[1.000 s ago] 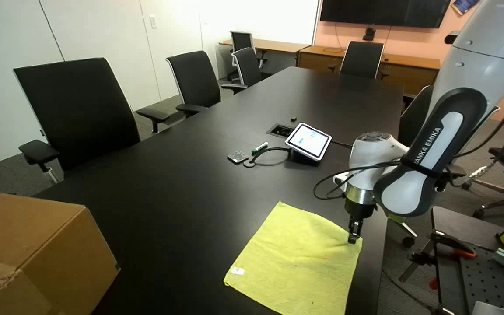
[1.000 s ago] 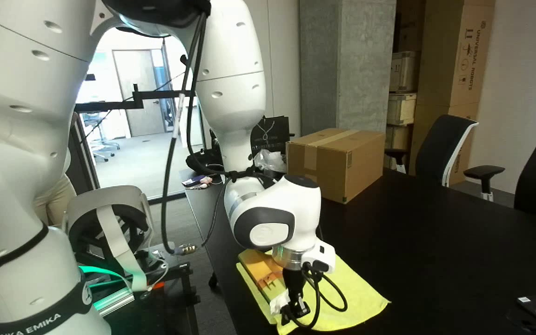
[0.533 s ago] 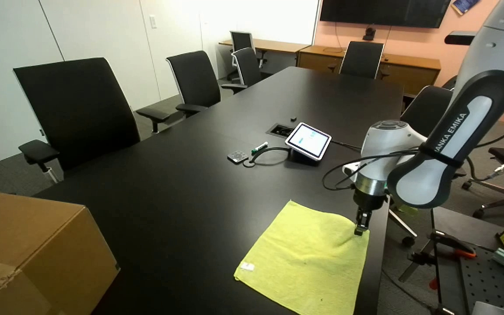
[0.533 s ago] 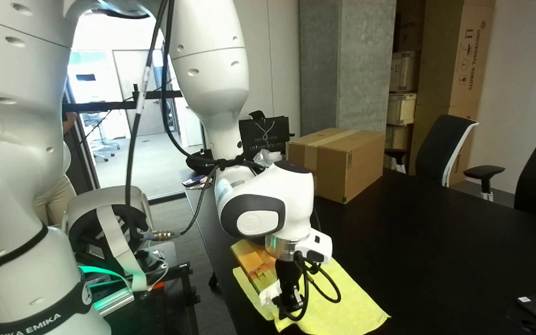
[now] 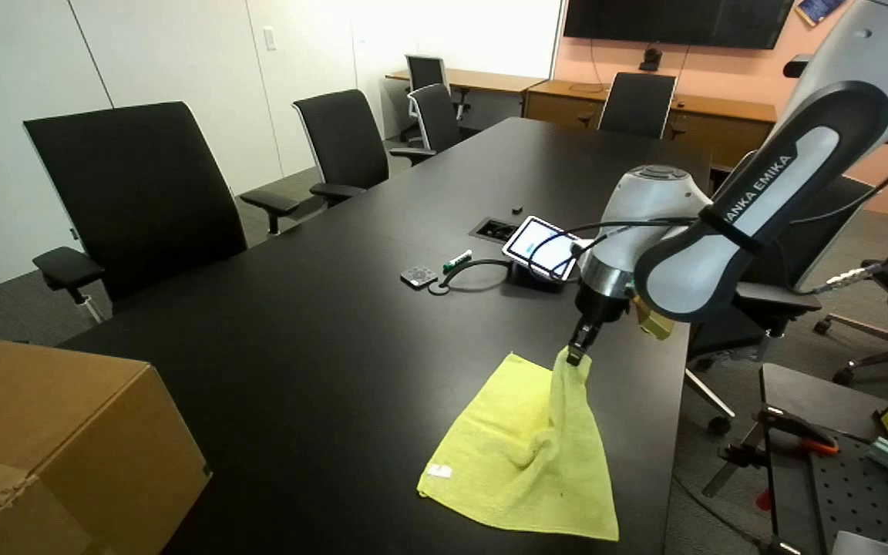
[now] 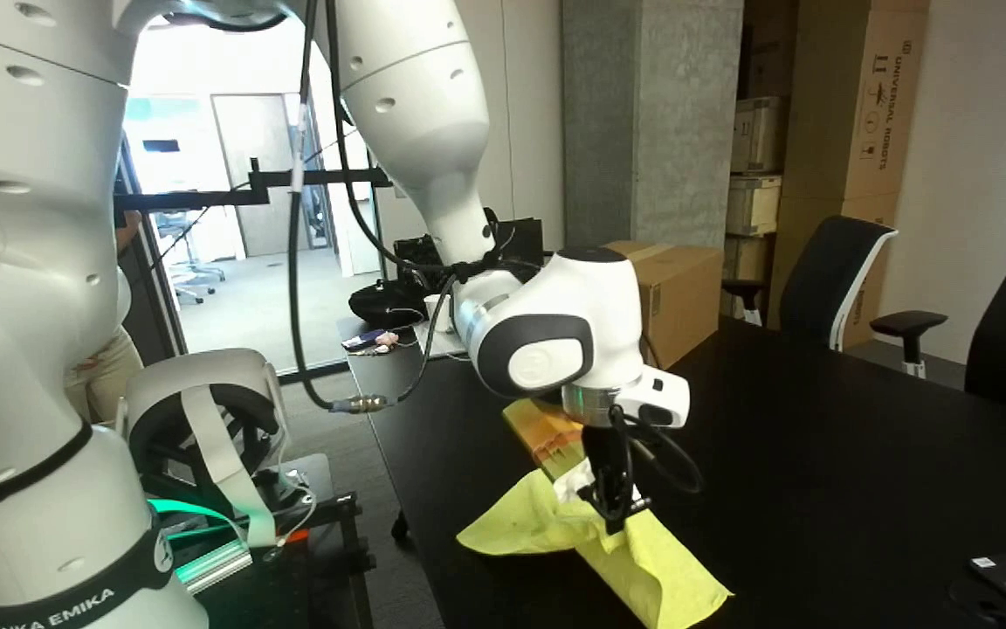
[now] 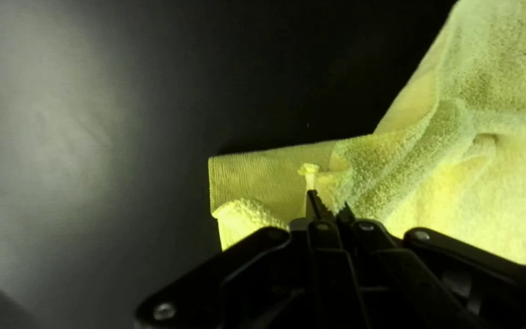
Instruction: Fold the yellow cloth
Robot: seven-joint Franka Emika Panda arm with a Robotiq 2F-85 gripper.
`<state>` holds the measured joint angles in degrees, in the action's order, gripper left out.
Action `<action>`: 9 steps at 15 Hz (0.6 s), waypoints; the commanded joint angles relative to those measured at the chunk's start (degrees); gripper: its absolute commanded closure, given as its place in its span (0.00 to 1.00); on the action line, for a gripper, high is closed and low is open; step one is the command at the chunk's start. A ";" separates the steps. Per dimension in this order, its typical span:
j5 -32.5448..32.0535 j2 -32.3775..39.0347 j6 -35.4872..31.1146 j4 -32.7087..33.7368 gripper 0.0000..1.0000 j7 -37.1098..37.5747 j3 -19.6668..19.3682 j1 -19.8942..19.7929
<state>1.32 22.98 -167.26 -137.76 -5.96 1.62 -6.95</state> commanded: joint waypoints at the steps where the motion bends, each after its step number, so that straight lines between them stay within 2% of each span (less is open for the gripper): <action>1: -1.64 5.84 2.10 9.86 0.99 7.67 -5.18 5.91; 3: -2.05 8.75 3.07 14.12 0.99 11.51 -7.56 8.65; 4: -2.13 10.01 3.68 15.79 0.90 12.92 -8.42 9.65; 5: -2.13 10.56 4.00 16.88 0.70 14.32 -9.16 10.71; 9: -2.37 11.39 3.13 18.03 0.41 17.57 -11.40 13.83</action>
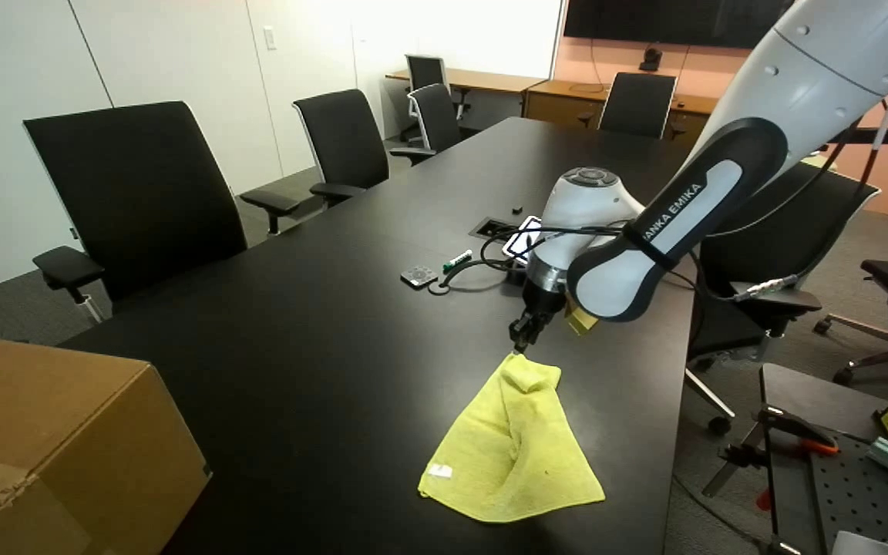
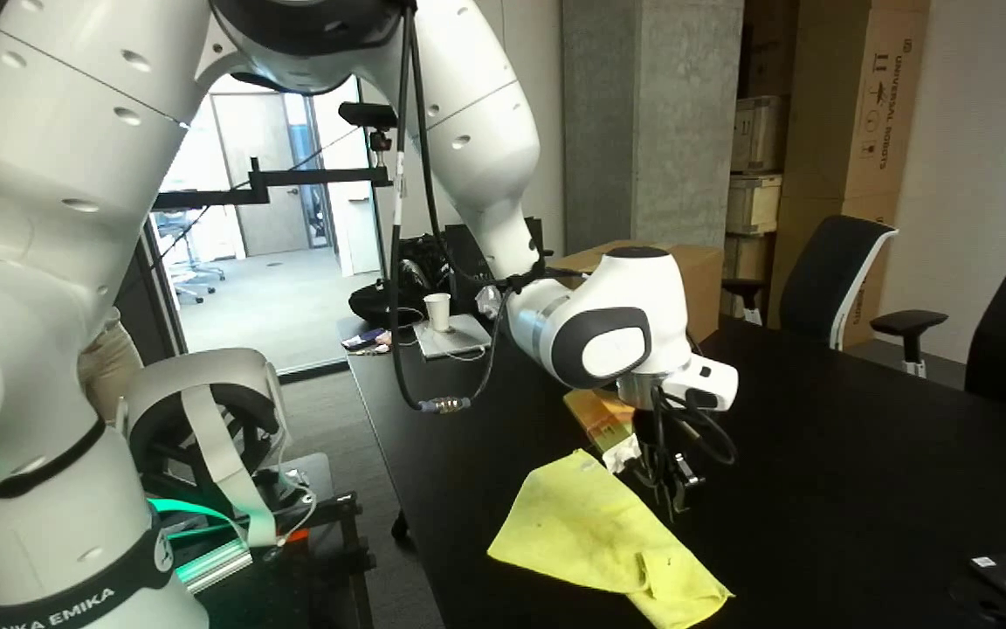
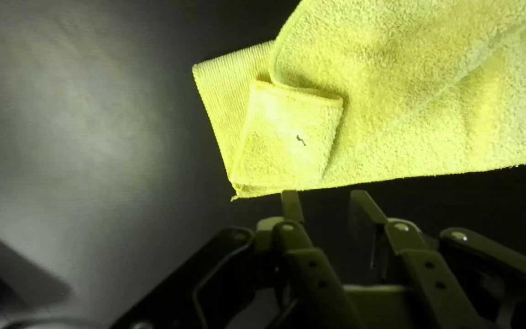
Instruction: Fold the yellow cloth
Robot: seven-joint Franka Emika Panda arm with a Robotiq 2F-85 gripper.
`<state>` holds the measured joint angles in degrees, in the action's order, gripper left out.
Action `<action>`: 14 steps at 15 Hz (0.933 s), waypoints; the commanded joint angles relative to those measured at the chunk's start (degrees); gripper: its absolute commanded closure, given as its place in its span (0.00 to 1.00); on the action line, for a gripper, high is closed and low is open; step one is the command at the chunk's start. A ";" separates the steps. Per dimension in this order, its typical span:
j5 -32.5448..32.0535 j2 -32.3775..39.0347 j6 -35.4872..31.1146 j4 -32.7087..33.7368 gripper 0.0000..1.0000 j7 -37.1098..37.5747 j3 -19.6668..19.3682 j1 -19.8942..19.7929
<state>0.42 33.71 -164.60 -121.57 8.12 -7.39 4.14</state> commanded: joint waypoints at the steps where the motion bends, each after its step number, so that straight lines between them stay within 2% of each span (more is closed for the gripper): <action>1: -1.41 0.02 0.60 1.20 0.33 4.15 -2.69 3.39; 4: -2.02 -3.13 2.27 -3.24 0.11 4.47 -2.79 5.36; 5: -1.91 -4.60 3.68 -5.23 0.02 3.37 -1.53 5.07; 7: -1.95 -7.46 6.41 -8.62 0.00 1.73 0.77 4.88; 11: -5.04 -10.43 9.06 -13.10 0.00 3.01 2.64 7.81; 14: -5.16 -10.38 6.60 -14.94 0.00 0.99 6.60 7.97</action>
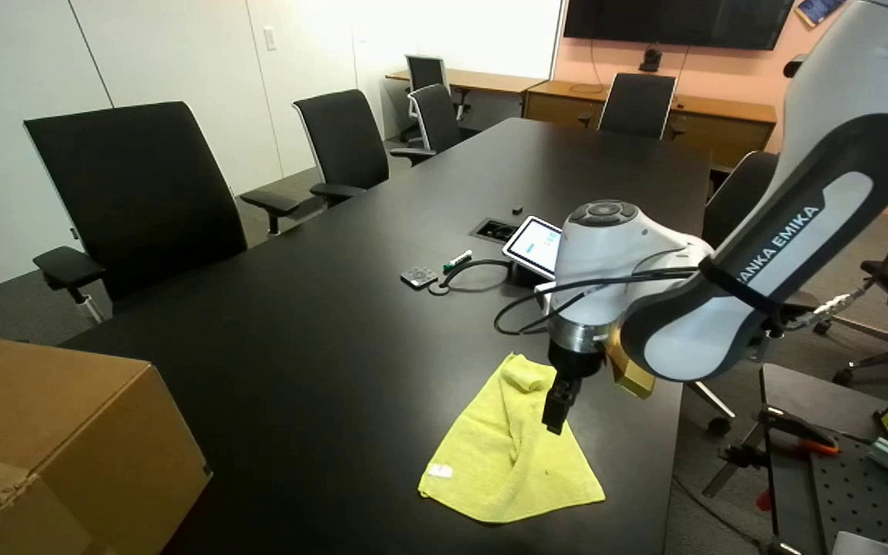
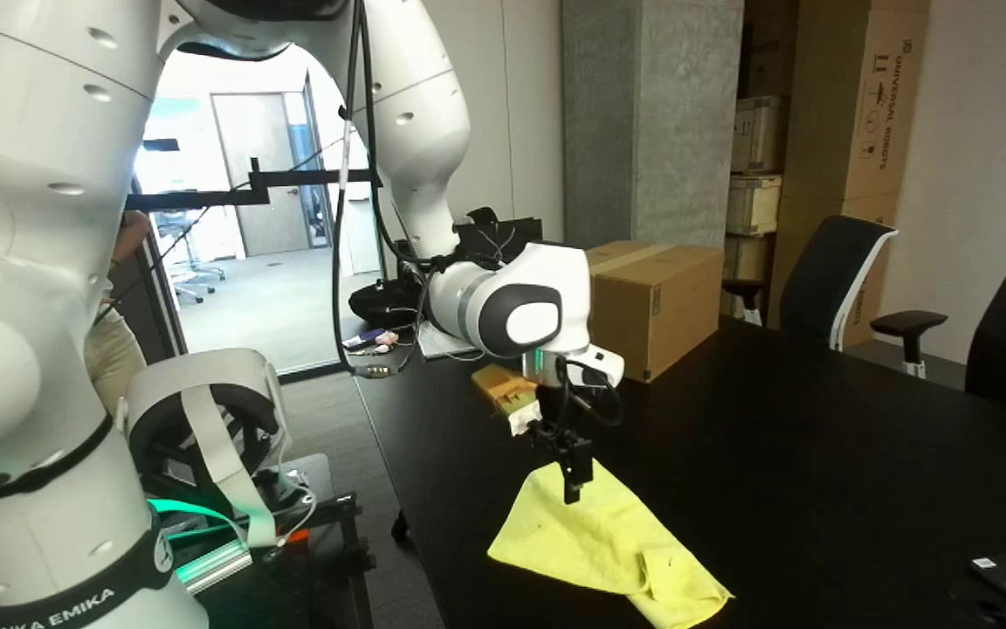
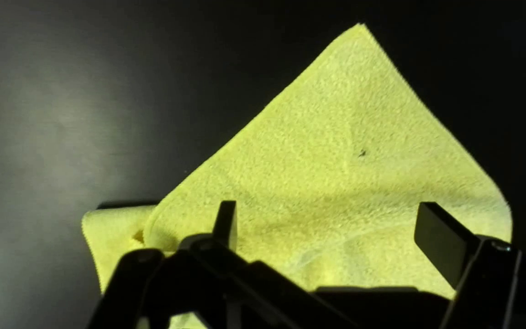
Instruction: Fold the yellow cloth
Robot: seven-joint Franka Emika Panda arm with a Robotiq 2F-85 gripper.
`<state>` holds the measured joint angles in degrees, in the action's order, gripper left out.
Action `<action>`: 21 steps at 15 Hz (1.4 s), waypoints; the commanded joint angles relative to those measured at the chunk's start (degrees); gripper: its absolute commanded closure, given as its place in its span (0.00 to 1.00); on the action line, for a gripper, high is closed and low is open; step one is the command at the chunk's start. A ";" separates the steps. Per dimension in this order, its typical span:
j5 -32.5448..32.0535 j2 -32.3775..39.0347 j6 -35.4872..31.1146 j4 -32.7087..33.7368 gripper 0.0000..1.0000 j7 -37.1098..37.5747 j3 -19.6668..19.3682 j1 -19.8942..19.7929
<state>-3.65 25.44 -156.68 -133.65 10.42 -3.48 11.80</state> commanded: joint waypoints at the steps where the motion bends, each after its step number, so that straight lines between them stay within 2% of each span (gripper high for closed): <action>1: -1.66 -0.99 -2.52 -2.99 0.00 -1.30 3.33 0.86; 5: -3.54 3.49 -4.87 -2.54 0.00 -0.42 3.83 2.94; 10: -2.82 10.08 -6.72 -1.30 0.00 1.77 1.34 4.61; 17: -0.88 13.47 -10.89 -0.42 0.00 -0.53 2.70 2.66; 21: 0.11 14.37 -11.54 0.60 0.00 -3.16 5.85 -0.81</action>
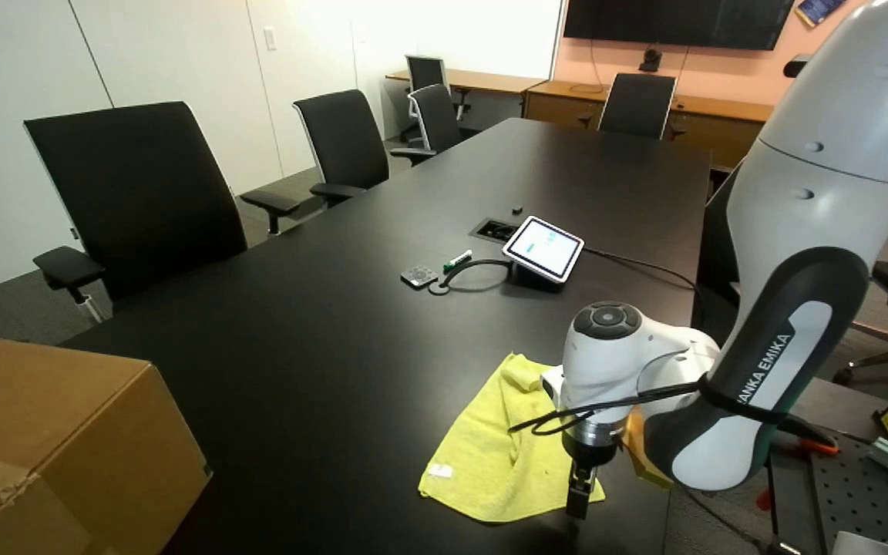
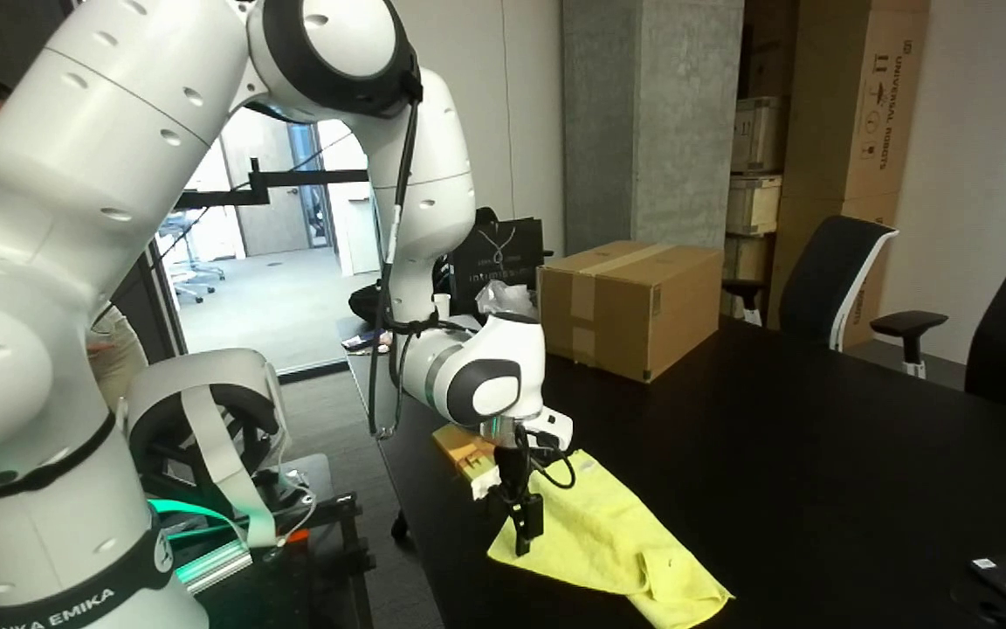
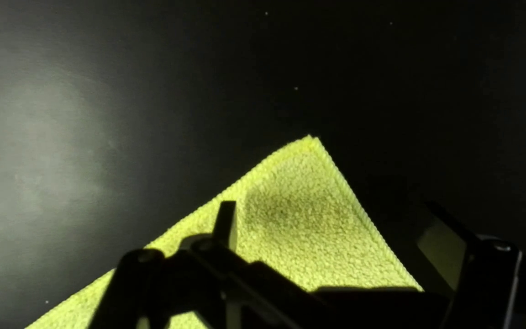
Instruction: Fold the yellow cloth
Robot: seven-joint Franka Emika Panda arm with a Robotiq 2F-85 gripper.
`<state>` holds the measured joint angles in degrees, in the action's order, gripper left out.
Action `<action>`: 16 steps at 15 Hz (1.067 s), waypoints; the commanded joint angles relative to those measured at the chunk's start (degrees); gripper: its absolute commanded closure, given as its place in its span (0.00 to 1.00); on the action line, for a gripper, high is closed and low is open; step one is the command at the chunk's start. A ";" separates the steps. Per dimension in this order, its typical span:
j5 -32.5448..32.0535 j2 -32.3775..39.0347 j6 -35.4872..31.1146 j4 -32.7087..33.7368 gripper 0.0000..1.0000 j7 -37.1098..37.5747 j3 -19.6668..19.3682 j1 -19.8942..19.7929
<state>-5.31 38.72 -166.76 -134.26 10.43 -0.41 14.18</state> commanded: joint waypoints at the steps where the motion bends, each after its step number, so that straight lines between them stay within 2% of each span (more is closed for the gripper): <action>1: 1.80 1.43 -1.42 1.51 0.00 -3.55 3.08 -3.69; 7: 1.92 4.15 -0.78 3.55 0.00 -4.82 3.36 -6.01; 11: 1.54 4.70 -0.45 4.27 0.00 -4.93 2.91 -5.69; 12: 1.50 4.29 -0.15 3.99 0.11 -4.91 2.85 -5.55; 13: 1.55 4.09 -0.10 3.89 0.26 -4.97 2.94 -5.63; 16: 1.33 2.59 0.21 3.11 0.47 -5.18 3.01 -5.42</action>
<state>-5.00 41.45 -166.84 -131.52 6.99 2.41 8.99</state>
